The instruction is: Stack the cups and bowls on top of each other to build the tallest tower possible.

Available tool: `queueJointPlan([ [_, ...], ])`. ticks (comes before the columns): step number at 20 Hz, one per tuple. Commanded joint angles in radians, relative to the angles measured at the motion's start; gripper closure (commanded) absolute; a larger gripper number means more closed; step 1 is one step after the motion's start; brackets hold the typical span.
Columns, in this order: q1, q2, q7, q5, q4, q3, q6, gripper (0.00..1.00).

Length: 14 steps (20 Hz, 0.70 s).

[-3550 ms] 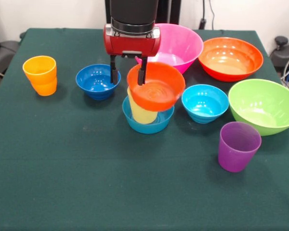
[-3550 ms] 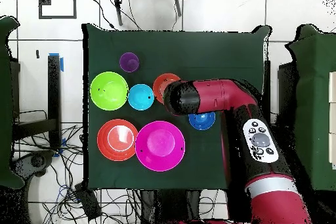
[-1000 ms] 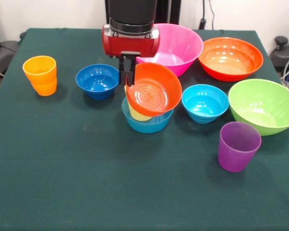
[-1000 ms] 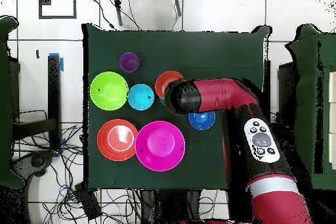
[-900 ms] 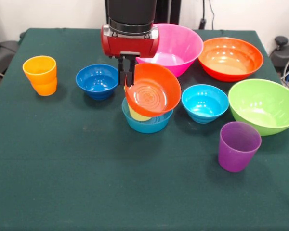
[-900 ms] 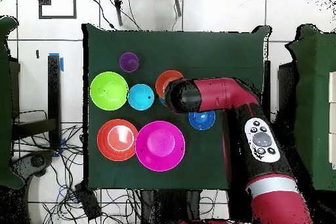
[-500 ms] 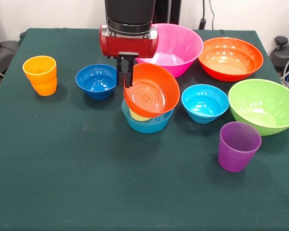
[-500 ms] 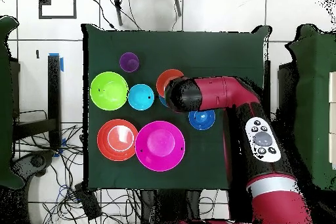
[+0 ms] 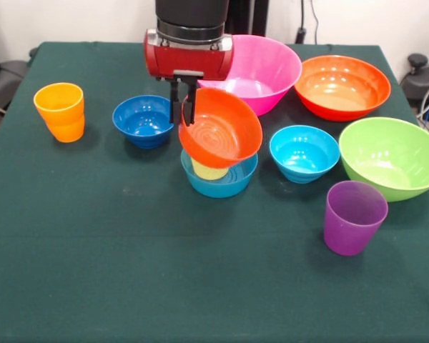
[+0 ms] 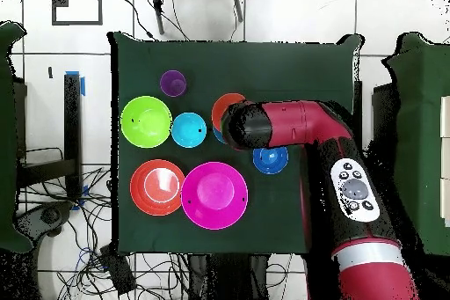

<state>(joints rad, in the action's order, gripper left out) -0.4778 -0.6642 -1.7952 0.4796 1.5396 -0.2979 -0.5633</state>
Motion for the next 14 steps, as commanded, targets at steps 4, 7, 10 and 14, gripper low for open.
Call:
queueJointPlan([
  [4, -0.011, -0.031, 0.047, -0.03, 0.046, -0.04, -0.109, 1.0],
  [7, -0.012, -0.015, 0.052, -0.024, 0.041, -0.038, -0.097, 1.0],
  [10, -0.001, 0.03, 0.027, 0.007, 0.039, -0.023, -0.038, 1.0],
  [14, 0.014, 0.073, -0.001, 0.035, 0.029, -0.007, 0.021, 1.0],
])
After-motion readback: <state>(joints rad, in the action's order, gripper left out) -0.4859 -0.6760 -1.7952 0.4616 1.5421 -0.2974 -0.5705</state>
